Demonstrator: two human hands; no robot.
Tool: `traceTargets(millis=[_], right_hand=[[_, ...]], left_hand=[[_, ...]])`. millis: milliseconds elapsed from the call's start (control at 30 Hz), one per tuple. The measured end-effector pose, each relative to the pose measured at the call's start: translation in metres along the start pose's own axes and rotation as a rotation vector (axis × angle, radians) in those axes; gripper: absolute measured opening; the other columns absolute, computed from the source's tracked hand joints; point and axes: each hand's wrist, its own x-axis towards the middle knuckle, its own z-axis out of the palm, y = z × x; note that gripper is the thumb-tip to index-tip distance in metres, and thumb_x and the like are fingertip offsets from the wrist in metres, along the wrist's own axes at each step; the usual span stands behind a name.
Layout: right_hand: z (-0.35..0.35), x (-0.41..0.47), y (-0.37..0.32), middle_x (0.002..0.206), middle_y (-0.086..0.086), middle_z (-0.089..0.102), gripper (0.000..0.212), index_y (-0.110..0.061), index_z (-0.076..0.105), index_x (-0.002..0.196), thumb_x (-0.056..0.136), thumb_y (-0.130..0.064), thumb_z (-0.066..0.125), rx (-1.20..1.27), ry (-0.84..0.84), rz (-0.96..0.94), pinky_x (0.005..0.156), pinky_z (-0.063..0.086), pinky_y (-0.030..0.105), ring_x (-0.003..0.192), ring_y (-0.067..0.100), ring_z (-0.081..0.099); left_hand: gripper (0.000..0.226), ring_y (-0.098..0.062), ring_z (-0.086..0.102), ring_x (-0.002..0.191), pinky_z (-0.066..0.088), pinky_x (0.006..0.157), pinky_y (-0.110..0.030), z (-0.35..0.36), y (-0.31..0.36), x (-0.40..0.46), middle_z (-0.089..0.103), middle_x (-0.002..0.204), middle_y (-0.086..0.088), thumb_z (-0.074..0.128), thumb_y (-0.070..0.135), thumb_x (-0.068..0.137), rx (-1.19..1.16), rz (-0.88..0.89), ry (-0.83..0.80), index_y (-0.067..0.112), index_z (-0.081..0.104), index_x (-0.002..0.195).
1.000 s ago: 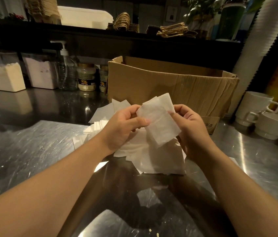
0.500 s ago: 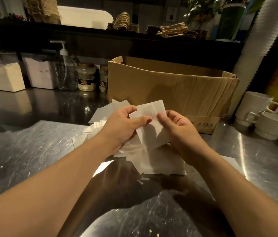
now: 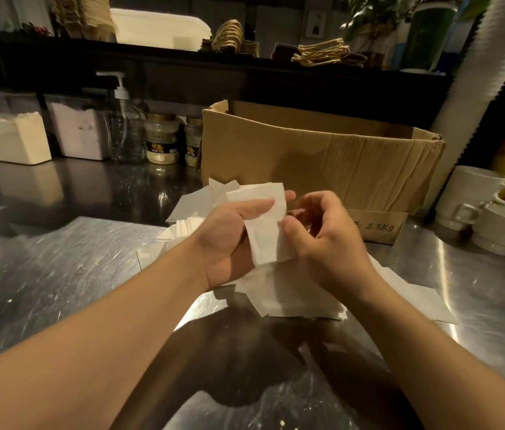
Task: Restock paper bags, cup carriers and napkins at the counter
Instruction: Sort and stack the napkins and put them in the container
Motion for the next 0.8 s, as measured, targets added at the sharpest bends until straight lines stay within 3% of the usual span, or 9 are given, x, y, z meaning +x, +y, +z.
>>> traceTargets(millis=[133, 233, 300, 433, 500, 633, 800], right_hand=[[-0.008, 0.005, 0.006, 0.103, -0.009, 0.056, 0.021, -0.041, 0.052, 0.107, 0.095, -0.033, 0.068, -0.016, 0.119, -0.172, 0.073, 0.053, 0.020, 0.090, 0.010, 0.058], [-0.010, 0.005, 0.005, 0.105, -0.013, 0.053, 0.023, -0.052, 0.054, 0.105, 0.095, -0.036, 0.067, -0.017, 0.041, -0.251, 0.076, 0.053, 0.017, 0.095, 0.005, 0.057], [-0.010, 0.003, 0.003, 0.112, -0.016, 0.051, 0.021, -0.053, 0.056, 0.109, 0.094, -0.042, 0.066, -0.039, -0.028, -0.258, 0.081, 0.049, 0.010, 0.104, -0.002, 0.052], [-0.010, 0.001, 0.000, 0.113, -0.018, 0.051, 0.021, -0.052, 0.062, 0.104, 0.083, -0.057, 0.060, -0.045, -0.122, -0.238, 0.090, 0.048, 0.016, 0.114, 0.003, 0.050], [-0.009, 0.001, 0.000, 0.107, -0.020, 0.055, 0.012, -0.048, 0.062, 0.099, 0.087, -0.048, 0.066, -0.046, -0.109, -0.253, 0.086, 0.047, 0.015, 0.109, 0.005, 0.052], [-0.008, 0.002, 0.005, 0.099, -0.017, 0.064, 0.011, -0.038, 0.065, 0.097, 0.092, -0.031, 0.071, -0.027, -0.010, -0.279, 0.079, 0.052, 0.013, 0.097, 0.004, 0.060], [-0.007, 0.004, 0.007, 0.094, -0.017, 0.065, 0.018, -0.043, 0.061, 0.089, 0.093, -0.029, 0.071, -0.026, 0.044, -0.258, 0.075, 0.054, 0.014, 0.092, 0.001, 0.061]], left_hand=[[0.048, -0.028, 0.066, 0.090, 0.053, 0.087, -0.043, -0.005, 0.002, -0.001, 0.069, 0.103, -0.014, 0.068, 0.028, 0.073, 0.016, -0.105, -0.061, 0.016, 0.067, 0.119], [0.050, -0.026, 0.065, 0.087, 0.055, 0.080, -0.044, -0.007, 0.000, -0.004, 0.070, 0.091, -0.009, 0.072, 0.020, 0.063, 0.165, -0.110, -0.108, 0.022, 0.066, 0.113], [0.038, -0.026, 0.067, 0.087, 0.055, 0.083, -0.046, -0.005, 0.000, -0.005, 0.071, 0.090, -0.008, 0.069, 0.018, 0.066, 0.205, -0.117, -0.137, 0.025, 0.074, 0.102], [0.020, -0.020, 0.069, 0.080, 0.057, 0.081, -0.043, 0.000, -0.001, -0.007, 0.073, 0.081, -0.003, 0.065, 0.023, 0.068, 0.263, -0.126, -0.134, 0.032, 0.081, 0.076], [0.022, -0.021, 0.067, 0.082, 0.058, 0.078, -0.042, 0.000, -0.002, -0.007, 0.073, 0.081, -0.004, 0.068, 0.019, 0.067, 0.267, -0.133, -0.127, 0.028, 0.078, 0.085], [0.036, -0.026, 0.065, 0.090, 0.056, 0.086, -0.044, 0.000, -0.001, -0.007, 0.073, 0.083, -0.005, 0.071, 0.023, 0.065, 0.289, -0.132, -0.087, 0.025, 0.068, 0.101], [0.032, -0.015, 0.072, 0.064, 0.060, 0.067, -0.033, 0.003, 0.000, -0.010, 0.072, 0.071, -0.002, 0.061, 0.030, 0.067, 0.258, -0.107, -0.080, 0.024, 0.064, 0.098]])
